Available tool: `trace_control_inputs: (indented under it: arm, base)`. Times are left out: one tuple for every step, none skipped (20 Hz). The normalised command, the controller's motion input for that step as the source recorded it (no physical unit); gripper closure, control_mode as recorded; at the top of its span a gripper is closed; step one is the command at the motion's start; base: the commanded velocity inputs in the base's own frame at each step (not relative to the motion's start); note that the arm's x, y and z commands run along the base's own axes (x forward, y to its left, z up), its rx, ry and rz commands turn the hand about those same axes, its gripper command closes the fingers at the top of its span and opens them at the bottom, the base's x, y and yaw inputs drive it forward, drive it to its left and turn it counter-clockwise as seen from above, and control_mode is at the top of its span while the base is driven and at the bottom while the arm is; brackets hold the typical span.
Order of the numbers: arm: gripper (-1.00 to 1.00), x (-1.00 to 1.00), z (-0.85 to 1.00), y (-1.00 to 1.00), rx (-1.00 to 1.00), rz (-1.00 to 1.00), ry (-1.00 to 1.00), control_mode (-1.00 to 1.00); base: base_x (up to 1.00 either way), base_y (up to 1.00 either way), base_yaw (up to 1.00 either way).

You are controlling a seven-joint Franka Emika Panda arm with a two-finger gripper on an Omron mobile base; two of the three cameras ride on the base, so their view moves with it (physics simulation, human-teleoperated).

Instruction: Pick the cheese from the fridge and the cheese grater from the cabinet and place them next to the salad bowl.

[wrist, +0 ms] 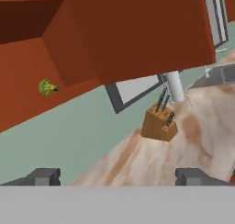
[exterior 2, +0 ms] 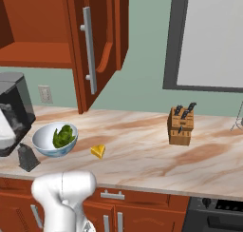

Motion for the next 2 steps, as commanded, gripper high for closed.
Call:
trace_control_inputs:
  arm:
    - [-1.00, -0.85, 0.38, -0.41, 0.00, 0.00, 0.23, -1.00]
    - [-1.00, -0.85, 0.23, -0.42, 0.00, 0.00, 0.21, -1.00]
  base:
    - [0.00, 0.00, 0.00]
    - [0.00, 0.00, 0.00]
